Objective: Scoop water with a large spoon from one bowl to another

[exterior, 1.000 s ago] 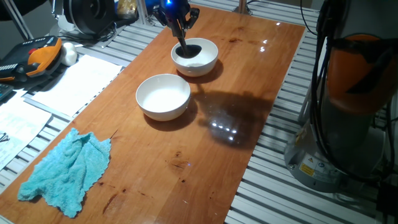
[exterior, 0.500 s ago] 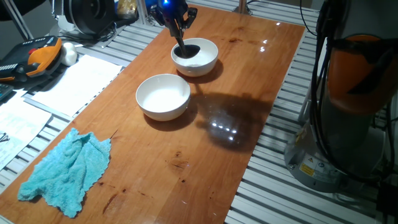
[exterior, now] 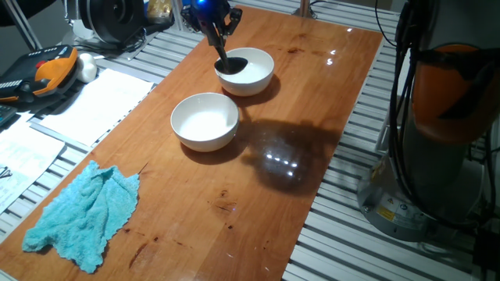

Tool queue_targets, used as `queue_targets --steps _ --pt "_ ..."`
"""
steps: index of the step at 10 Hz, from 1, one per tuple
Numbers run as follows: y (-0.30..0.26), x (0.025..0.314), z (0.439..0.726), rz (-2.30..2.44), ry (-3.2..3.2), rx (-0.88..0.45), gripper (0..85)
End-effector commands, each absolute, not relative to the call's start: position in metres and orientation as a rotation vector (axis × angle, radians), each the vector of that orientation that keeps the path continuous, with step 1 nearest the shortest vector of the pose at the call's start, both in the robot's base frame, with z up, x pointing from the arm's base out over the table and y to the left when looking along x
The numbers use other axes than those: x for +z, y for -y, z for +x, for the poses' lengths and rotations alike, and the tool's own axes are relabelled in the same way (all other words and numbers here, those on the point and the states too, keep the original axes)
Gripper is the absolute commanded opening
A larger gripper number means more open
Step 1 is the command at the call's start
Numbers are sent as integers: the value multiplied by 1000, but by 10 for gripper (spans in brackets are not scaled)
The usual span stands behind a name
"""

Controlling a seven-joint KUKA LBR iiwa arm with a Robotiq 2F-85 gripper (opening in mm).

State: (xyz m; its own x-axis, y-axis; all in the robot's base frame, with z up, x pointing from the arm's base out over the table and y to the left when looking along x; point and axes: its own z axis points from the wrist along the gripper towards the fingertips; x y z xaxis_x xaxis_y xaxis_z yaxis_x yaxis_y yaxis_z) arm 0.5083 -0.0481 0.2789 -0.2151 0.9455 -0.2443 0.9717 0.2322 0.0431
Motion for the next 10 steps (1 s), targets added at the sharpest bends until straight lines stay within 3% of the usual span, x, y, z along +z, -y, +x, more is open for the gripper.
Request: queue_targets --steps 1,10 --pt "46 280 509 1812 -2283 -174 0" --pt "17 290 515 1815 -2277 -184 0"
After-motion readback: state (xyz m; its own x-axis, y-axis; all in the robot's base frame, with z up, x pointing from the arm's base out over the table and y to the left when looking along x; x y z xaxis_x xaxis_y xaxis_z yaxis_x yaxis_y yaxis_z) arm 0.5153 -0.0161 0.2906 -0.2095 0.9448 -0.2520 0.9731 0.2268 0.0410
